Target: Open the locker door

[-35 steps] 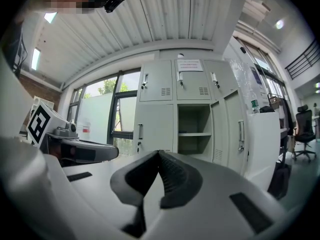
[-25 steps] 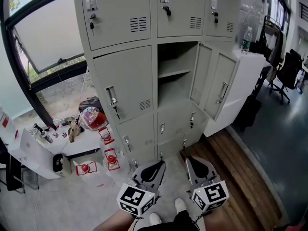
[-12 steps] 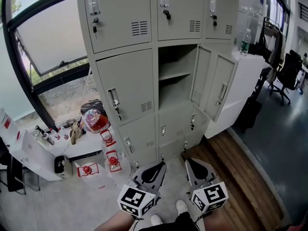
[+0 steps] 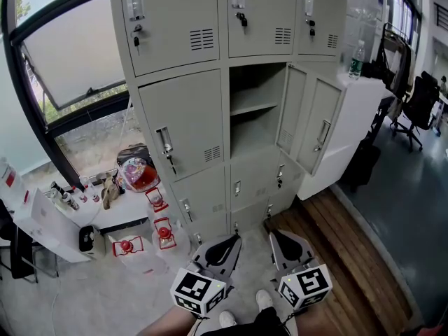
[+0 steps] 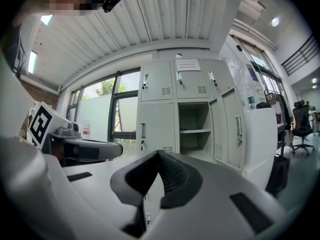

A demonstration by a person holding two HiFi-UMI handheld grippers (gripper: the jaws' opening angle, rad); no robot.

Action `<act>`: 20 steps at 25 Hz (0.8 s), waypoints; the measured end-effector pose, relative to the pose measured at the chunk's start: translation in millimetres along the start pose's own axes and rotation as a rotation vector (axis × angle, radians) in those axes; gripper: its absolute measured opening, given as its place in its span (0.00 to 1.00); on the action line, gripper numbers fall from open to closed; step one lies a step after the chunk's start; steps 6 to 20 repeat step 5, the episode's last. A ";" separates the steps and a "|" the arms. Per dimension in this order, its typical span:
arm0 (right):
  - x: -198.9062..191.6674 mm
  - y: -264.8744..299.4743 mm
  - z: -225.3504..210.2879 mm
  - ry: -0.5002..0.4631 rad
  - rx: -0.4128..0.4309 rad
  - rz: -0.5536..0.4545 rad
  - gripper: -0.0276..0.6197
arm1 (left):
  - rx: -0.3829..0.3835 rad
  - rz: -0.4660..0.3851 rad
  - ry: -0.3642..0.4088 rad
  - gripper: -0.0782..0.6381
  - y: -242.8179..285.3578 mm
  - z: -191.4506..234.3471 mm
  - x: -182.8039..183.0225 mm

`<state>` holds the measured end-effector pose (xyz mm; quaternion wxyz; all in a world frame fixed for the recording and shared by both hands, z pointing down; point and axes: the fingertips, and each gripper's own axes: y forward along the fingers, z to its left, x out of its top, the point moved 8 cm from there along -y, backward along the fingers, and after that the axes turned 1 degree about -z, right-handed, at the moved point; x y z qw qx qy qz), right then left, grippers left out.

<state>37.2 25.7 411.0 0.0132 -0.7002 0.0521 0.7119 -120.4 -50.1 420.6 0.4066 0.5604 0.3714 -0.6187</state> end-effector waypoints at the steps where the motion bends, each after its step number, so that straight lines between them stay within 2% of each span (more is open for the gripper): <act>1: 0.2 0.3 0.0 0.001 0.000 0.001 0.13 | 0.000 0.000 -0.001 0.13 0.1 0.3 0.2; 20: 0.0 0.9 0.4 0.003 -0.001 0.003 0.13 | 0.000 0.000 -0.004 0.13 0.3 1.1 0.2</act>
